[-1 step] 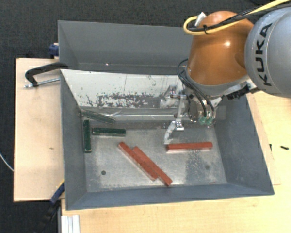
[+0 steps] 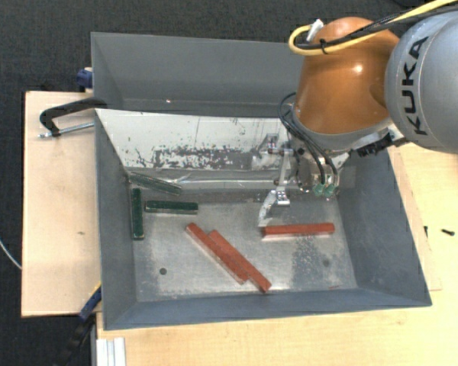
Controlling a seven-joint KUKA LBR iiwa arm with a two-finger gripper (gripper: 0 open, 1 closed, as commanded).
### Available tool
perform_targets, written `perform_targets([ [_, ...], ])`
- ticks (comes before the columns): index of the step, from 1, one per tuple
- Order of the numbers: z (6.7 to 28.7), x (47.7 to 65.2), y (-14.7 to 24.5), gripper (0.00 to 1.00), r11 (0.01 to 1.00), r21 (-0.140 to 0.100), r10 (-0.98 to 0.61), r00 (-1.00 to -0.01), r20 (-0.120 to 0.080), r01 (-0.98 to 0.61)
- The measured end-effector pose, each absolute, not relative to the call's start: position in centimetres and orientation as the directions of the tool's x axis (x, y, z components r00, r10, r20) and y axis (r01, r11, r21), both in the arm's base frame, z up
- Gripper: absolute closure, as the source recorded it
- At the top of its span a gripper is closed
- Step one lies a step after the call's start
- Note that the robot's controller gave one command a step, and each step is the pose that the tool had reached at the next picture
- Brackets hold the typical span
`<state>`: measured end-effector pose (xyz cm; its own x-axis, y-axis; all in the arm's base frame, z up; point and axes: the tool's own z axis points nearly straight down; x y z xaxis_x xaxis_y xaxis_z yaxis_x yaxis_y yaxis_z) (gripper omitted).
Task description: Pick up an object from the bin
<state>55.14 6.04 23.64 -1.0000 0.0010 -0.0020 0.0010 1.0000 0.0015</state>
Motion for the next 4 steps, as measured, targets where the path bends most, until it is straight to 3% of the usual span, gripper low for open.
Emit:
perform_targets([
  [2,22.7,54.5,5.4,0.00,0.999,0.001,-0.037,-0.999,0.003,-0.037],
  [3,18.1,54.4,2.0,0.00,0.996,0.001,-0.085,-0.996,-0.009,-0.085],
  [4,13.6,54.3,0.3,0.00,0.997,0.000,-0.082,-0.997,0.004,-0.082],
])
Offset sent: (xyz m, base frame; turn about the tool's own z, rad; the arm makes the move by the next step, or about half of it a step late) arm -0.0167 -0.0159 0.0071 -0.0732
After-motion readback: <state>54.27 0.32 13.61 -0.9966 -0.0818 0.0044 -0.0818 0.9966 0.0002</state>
